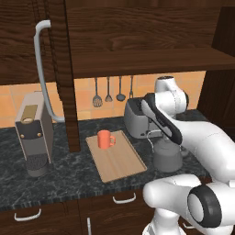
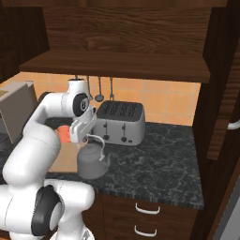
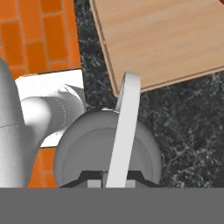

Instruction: Pick the kettle from the counter and place it on the tray. Then pick the mug from the cabinet and place it on the tray. Then close the cabinet doors.

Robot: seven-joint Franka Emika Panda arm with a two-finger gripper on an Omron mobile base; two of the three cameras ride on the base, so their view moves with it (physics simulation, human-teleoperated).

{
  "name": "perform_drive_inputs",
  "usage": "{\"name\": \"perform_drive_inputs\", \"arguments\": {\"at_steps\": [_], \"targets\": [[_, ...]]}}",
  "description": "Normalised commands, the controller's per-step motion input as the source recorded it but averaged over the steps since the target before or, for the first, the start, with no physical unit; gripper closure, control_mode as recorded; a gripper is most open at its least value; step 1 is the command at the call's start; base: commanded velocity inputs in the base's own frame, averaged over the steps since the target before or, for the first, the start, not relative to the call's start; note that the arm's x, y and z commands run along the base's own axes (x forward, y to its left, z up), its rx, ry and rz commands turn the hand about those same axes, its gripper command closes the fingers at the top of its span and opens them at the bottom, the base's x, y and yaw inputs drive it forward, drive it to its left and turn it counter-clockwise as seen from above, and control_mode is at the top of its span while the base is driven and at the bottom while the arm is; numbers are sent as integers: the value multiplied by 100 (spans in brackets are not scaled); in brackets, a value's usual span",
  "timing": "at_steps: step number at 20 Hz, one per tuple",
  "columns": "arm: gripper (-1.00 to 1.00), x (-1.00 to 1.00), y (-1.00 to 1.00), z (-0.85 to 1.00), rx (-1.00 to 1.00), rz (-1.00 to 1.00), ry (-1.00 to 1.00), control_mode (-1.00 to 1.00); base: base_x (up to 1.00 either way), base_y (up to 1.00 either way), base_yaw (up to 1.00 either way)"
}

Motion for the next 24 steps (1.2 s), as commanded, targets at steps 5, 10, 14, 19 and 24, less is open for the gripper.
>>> {"name": "perform_drive_inputs", "arguments": {"at_steps": [5, 10, 14, 19, 24], "targets": [[100, 0, 82, 0, 0, 36, 8, -100, 0, 0, 0], [100, 7, 54, -4, 2, 27, -2, -100, 0, 0, 0], [100, 10, 33, -7, 4, 13, -7, -100, 0, 0, 0], [100, 9, 39, -11, 4, 8, -1, -100, 0, 0, 0], [100, 0, 18, -23, 1, 1, 0, -100, 0, 0, 0]]}}
